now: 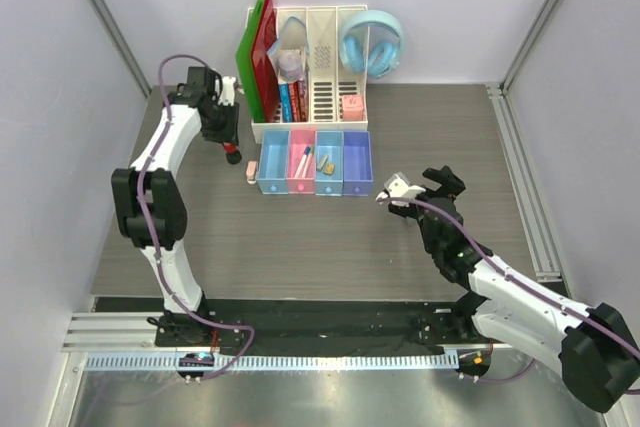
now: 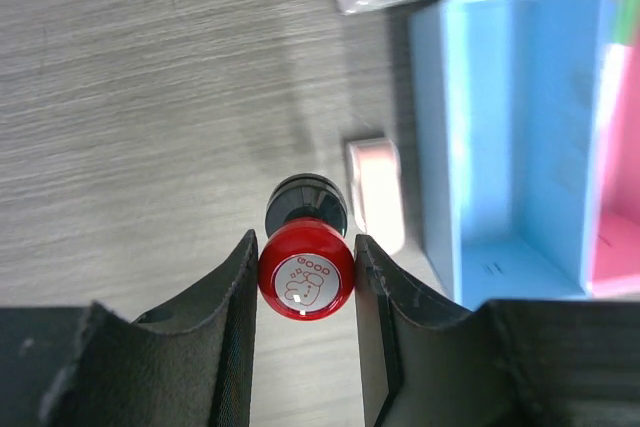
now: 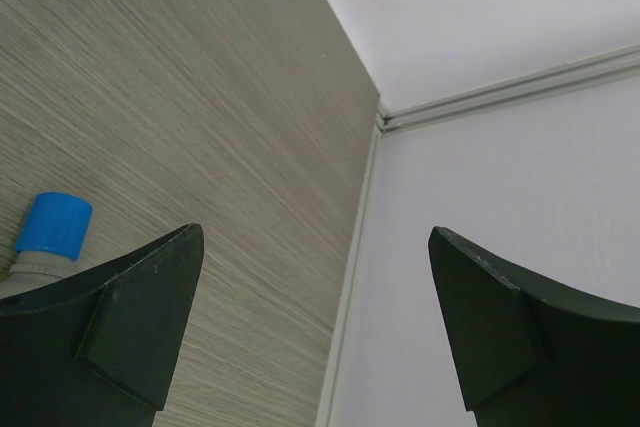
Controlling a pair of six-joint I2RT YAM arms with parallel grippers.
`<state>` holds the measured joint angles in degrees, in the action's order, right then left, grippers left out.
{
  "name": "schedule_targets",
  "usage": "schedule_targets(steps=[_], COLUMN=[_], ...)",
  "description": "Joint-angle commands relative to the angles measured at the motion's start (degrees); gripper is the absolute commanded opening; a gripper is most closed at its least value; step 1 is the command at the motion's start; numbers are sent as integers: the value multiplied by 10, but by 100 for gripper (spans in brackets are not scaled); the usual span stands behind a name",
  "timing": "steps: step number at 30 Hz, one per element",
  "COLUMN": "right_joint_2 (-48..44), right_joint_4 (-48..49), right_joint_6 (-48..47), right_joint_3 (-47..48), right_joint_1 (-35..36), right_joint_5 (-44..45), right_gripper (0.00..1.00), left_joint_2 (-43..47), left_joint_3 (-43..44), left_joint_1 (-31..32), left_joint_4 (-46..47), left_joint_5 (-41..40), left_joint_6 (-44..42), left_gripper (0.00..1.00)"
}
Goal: Sort the stationery into containers
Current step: Pick up the stationery from the center of the board, then place the stationery in the storage box.
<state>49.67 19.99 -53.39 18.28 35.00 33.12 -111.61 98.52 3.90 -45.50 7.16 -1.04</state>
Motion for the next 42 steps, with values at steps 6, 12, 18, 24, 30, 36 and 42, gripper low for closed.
schedule_targets(steps=[6,12,18,24,30,36,42], right_joint_2=[58,143,217,264,276,306,336], right_joint_4=[-105,-165,-196,-220,-221,-224,-224], right_joint_6=[119,160,187,195,192,191,195], right_joint_3=[116,190,238,264,265,270,279], right_joint_1=[-77,-136,-170,-198,-207,-209,-209], right_joint_5=[-116,-194,-242,-286,-315,-352,-370], right_gripper=[100,100,100,100,99,98,97], left_joint_2=[101,85,38,-11,-46,-105,-136], left_joint_3=[-5,39,99,143,149,207,230], left_joint_1=[44,99,135,149,149,149,150], left_joint_4=[-48,-69,-80,-88,-56,-57,-47], left_joint_5=[73,66,47,22,-25,-34,-37], left_joint_6=[-19,-22,-16,-20,-34,-36,-41], left_gripper=[0,0,0,0,0,0,0])
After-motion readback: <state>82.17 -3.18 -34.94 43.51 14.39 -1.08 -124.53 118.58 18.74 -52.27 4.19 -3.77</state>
